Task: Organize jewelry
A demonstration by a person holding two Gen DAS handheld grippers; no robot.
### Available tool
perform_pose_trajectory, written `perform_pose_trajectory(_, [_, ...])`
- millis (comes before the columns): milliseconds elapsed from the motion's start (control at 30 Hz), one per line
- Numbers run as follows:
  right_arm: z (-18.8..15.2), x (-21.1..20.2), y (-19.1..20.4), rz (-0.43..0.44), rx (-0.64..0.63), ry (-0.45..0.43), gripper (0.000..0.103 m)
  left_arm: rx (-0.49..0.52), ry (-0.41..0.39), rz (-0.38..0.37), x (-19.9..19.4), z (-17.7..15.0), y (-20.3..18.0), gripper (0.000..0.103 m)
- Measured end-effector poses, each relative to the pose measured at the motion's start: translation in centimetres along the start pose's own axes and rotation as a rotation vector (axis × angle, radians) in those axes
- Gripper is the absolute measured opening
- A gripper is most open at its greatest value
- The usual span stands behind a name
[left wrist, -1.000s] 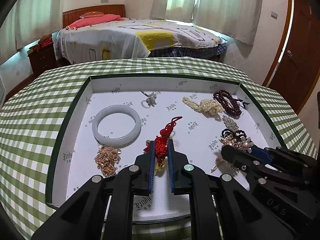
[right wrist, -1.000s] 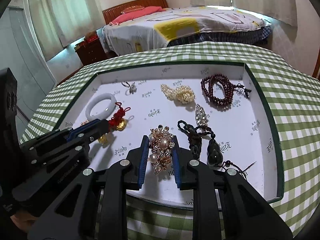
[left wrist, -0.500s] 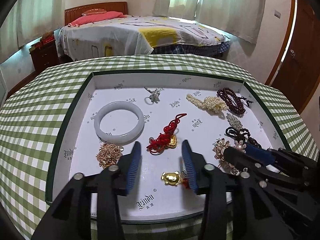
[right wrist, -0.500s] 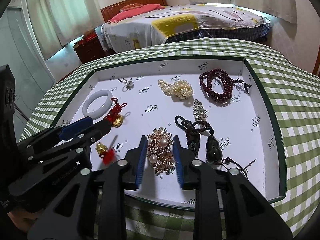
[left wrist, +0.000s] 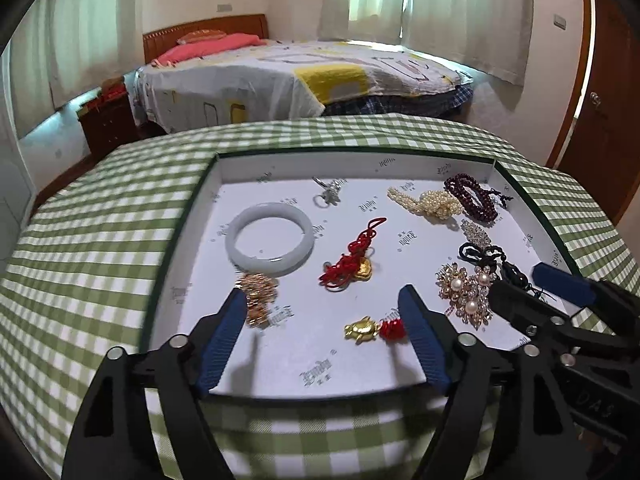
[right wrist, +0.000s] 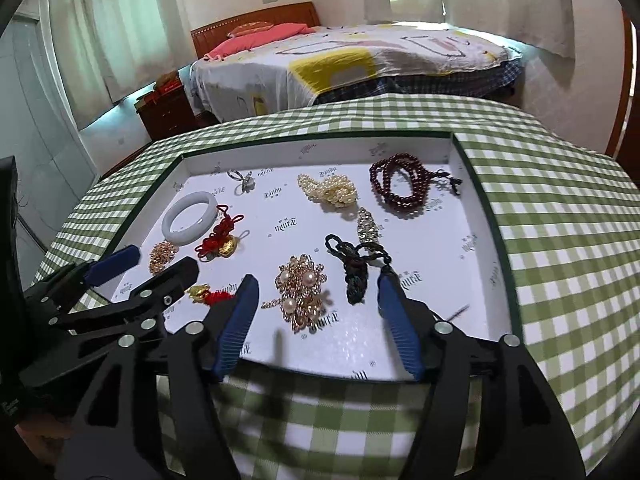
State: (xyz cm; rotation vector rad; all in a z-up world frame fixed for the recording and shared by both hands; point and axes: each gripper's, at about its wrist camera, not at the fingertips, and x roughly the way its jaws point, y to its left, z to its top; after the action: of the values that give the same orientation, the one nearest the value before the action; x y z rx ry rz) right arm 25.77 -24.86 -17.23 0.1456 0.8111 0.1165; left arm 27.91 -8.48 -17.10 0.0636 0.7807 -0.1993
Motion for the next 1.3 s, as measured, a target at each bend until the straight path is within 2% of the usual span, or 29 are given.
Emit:
perform_pose_trajectory(133, [-0.5, -2.2, 0.2, -0.010, -0.005, -0.024, 0.073, 0.002, -0.024, 0.015, -2.2, -0.4, 0.0, 0.078])
perform_pose_trajectory(200, [-0.7, -3.3, 0.4, -0.018, -0.011, -0.036, 0.079, 0.003, -0.038, 0.034, -3.4, -0.6, -0.1, 0.080])
perform_pose_trajectory(500, [-2.4, -8.2, 1.0, -0.040, -0.021, -0.083, 0.086, -0.019, -0.087, 0.067, -8.8, -2.2, 0.1, 0.082])
perform_pose_trajectory(800, [-3.6, -14.2, 2.4, -0.034, -0.059, -0.143, 0.088, -0.061, -0.127, 0.095, -15.0, -3.8, 1.1, 0.083])
perform_pose_trajectory(1033, [-4.1, -19.5, 3.4, -0.033, -0.080, -0.218, 0.090, -0.077, -0.204, 0.147, -20.8, -4.2, 1.6, 0.084])
perform_pose_trajectory(1300, [-4.9, -24.3, 4.2, -0.030, -0.101, -0.280, 0.090, -0.091, -0.278, 0.147, -26.1, -4.7, 1.6, 0.084])
